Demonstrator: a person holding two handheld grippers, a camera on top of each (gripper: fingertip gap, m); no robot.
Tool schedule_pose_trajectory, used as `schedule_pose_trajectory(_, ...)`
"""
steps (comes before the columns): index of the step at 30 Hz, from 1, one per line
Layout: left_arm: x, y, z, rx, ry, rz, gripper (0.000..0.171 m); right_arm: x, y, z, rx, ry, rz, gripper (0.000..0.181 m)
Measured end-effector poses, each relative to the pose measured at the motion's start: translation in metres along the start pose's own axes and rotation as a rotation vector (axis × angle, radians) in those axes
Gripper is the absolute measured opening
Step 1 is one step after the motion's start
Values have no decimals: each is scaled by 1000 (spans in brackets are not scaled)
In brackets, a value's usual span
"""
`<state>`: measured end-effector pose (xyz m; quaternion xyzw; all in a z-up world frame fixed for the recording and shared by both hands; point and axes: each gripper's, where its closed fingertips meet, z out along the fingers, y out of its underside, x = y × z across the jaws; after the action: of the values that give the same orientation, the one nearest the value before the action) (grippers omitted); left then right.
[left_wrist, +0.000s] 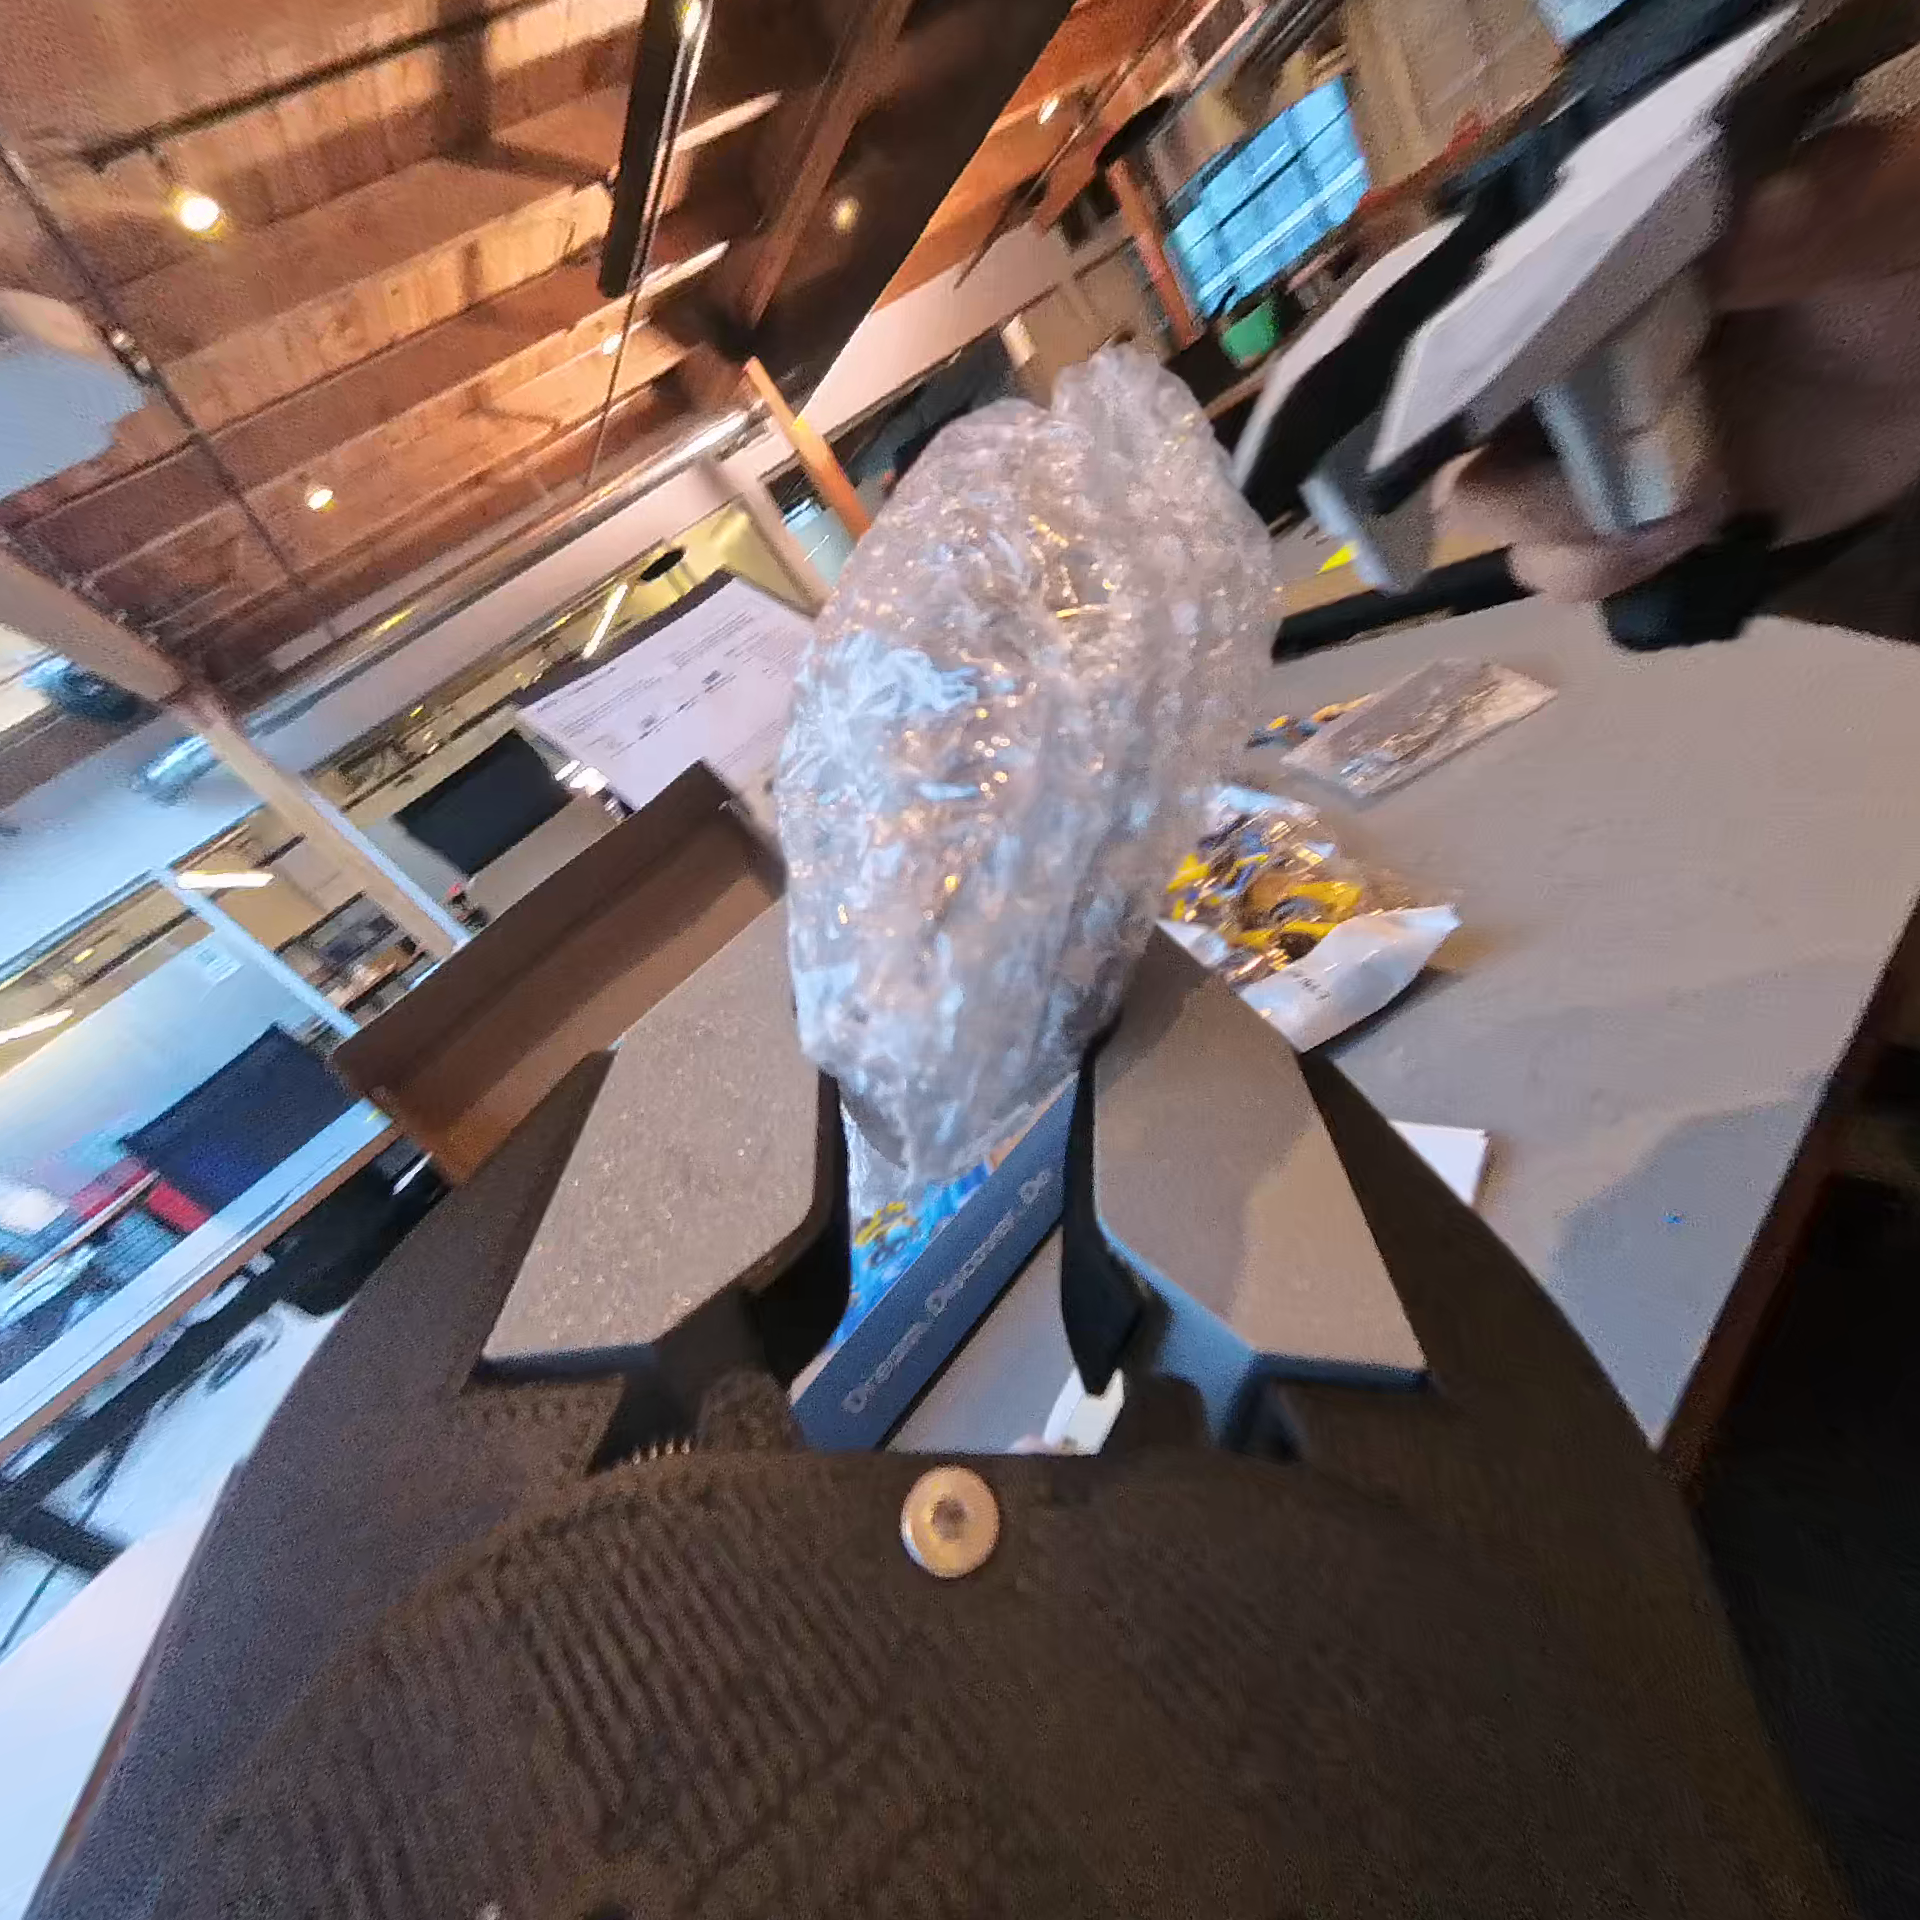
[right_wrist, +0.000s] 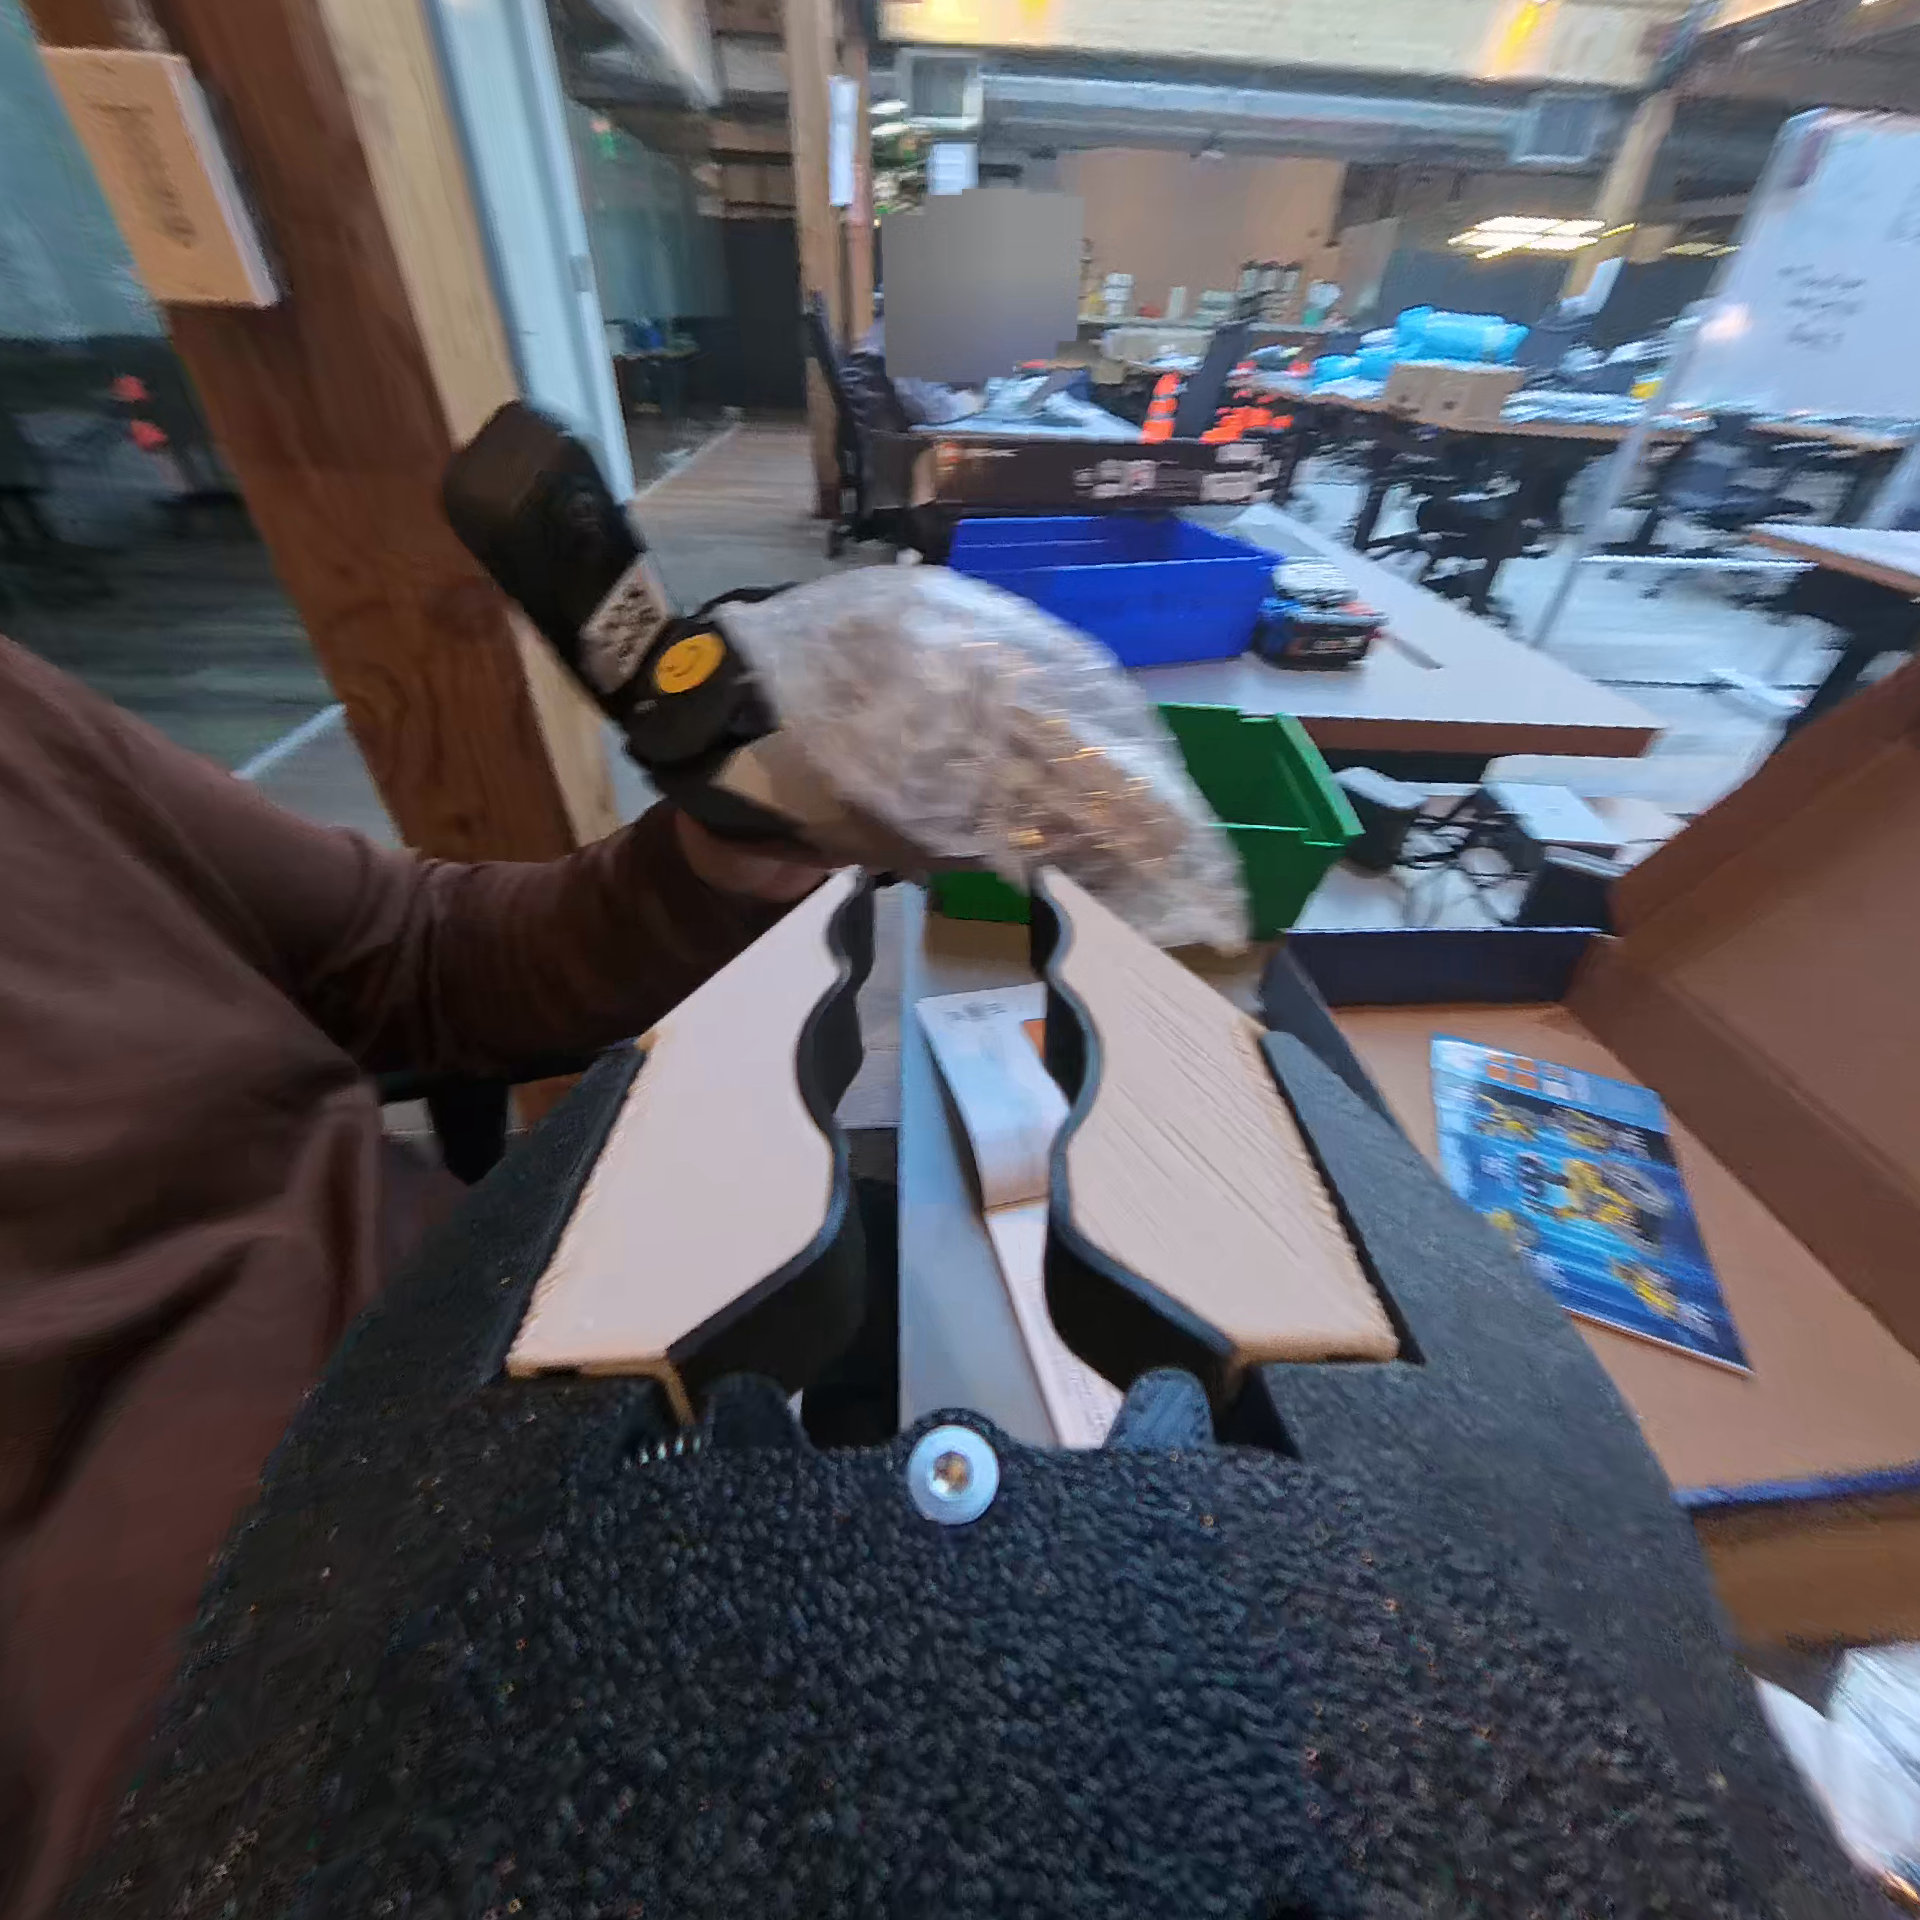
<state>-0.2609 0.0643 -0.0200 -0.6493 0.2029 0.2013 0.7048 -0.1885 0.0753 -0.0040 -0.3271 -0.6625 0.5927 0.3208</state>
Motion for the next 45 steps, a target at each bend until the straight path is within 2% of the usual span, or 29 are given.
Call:
schedule_pose_trajectory(2, 11, -9, -2, 46, 62, -15, 42, 7, -5, -4, 26, 49, -16, 44)
schedule_pose_trajectory(6, 41, -28, -7, 147, 289, -200, 42, -1, -4, 0, 12, 65, -141, 62)
schedule_pose_trajectory(8, 51, -29, -6, 155, 350, -254, 42, -3, 1, 7, -25, 89, -209, 63)
schedule_pose_trajectory(9, 56, -29, -6, 154, 388, -276, 43, -5, 4, 10, -42, 92, -237, 60)
schedule_pose_trajectory(11, 60, -28, -4, 166, 407, -328, 43, -14, 9, 13, -68, 58, -275, 37)
schedule_pose_trajectory(12, 60, -28, -3, 173, 413, -349, 42, -15, 10, 12, -74, 57, -299, 34)
schedule_pose_trajectory(15, 60, -20, 1, 145, 425, -402, 43, -6, 11, 6, -102, 118, -347, 7)
schedule_pose_trajectory(18, 62, -12, 6, 99, 443, -451, 43, 2, 13, 5, -121, 171, -368, 3)
schedule_pose_trajectory(22, 53, 9, 13, 4, 394, -478, 49, 18, 19, 7, -178, 278, -397, 2)
schedule_pose_trajectory(27, 32, 30, 5, -100, 355, -443, 60, 46, 34, -7, -330, 444, -451, 2)
schedule_pose_trajectory(31, 22, 35, -1, -109, 351, -455, 64, 53, 47, -4, -387, 454, -446, 1)
schedule_pose_trajectory(37, 50, 44, 10, -143, 393, -405, 72, 52, 63, 12, -413, 423, -416, 1)
schedule_pose_trajectory(39, 56, 52, 15, -175, 365, -335, 61, 49, 63, 17, -402, 408, -409, 1)
schedule_pose_trajectory(40, 57, 56, 17, -182, 350, -296, 46, 48, 63, 18, -399, 404, -404, 1)
schedule_pose_trajectory(41, 55, 58, 18, -181, 326, -258, 38, 47, 63, 18, -400, 404, -402, 2)
schedule_pose_trajectory(45, 49, 58, 18, -165, 277, -100, 36, 45, 65, 17, -399, 384, -399, 3)
